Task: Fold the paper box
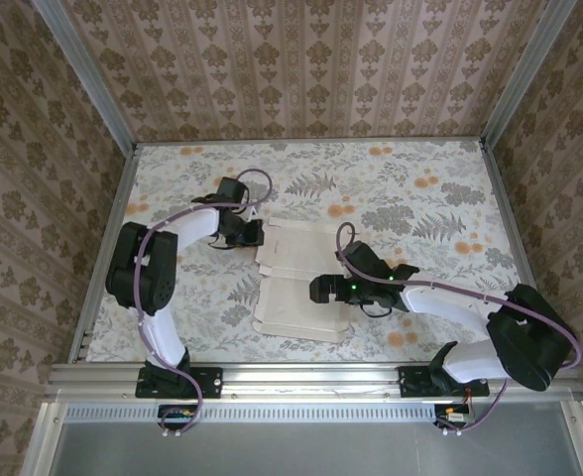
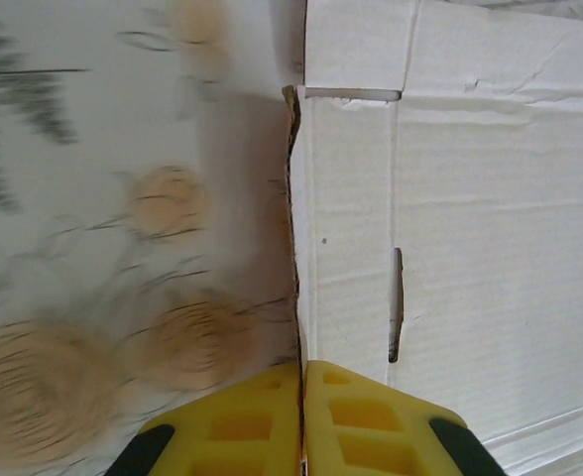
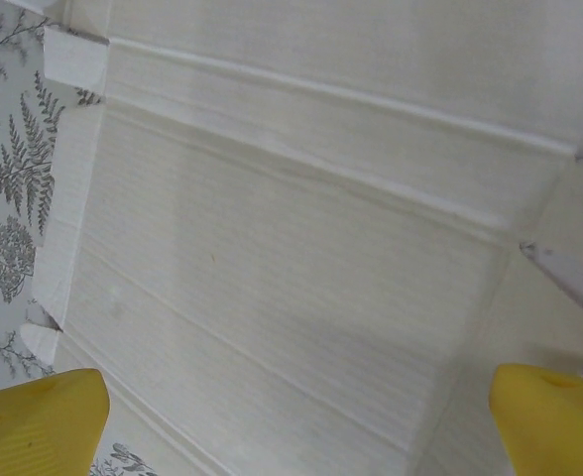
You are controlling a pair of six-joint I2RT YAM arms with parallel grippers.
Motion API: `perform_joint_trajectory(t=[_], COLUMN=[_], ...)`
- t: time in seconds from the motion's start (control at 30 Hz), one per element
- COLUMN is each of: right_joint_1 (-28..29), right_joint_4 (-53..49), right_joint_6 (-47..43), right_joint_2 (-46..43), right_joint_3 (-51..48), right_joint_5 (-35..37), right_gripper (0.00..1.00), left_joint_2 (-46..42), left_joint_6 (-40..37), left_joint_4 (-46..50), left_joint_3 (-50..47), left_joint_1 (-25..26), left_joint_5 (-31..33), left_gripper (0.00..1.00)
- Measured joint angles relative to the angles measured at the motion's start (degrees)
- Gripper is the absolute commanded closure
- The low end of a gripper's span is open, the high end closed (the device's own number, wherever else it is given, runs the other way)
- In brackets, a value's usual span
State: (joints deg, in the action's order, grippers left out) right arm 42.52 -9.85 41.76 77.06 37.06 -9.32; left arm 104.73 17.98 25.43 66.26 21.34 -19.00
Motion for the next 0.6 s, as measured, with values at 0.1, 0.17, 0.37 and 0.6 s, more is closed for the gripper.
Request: perform_joint_trajectory(t=[0.1, 0.17, 0.37, 0.6], right_joint_1=[1.0, 1.6, 3.0, 3.5], right_joint_4=[1.0, 1.5, 3.3, 4.5], right_joint_6=[0.0, 0.0, 0.0, -0.2], right_joint_2=[1.5, 2.0, 3.9, 5.2], right_joint_3=[0.3, 0.4, 1.5, 2.7], right_joint_5=[-0.1, -0.2, -0.2, -1.3], right_gripper=[0.0, 0.0, 0.0, 0.0], left_joint_2=[-1.7, -2.9, -6.9, -13.6], left_joint_6=[0.5, 1.0, 2.6, 3.1], left_joint_4=[-0.3, -0.6, -1.0, -0.1], left_joint_3=[-1.8, -3.1, -6.3, -9.6], left_joint_1=[-2.1, -3.1, -3.8, -2.9], left_joint_5=[1.0, 1.4, 1.5, 0.7], left_gripper=[0.86, 0.74, 0.61, 0.51])
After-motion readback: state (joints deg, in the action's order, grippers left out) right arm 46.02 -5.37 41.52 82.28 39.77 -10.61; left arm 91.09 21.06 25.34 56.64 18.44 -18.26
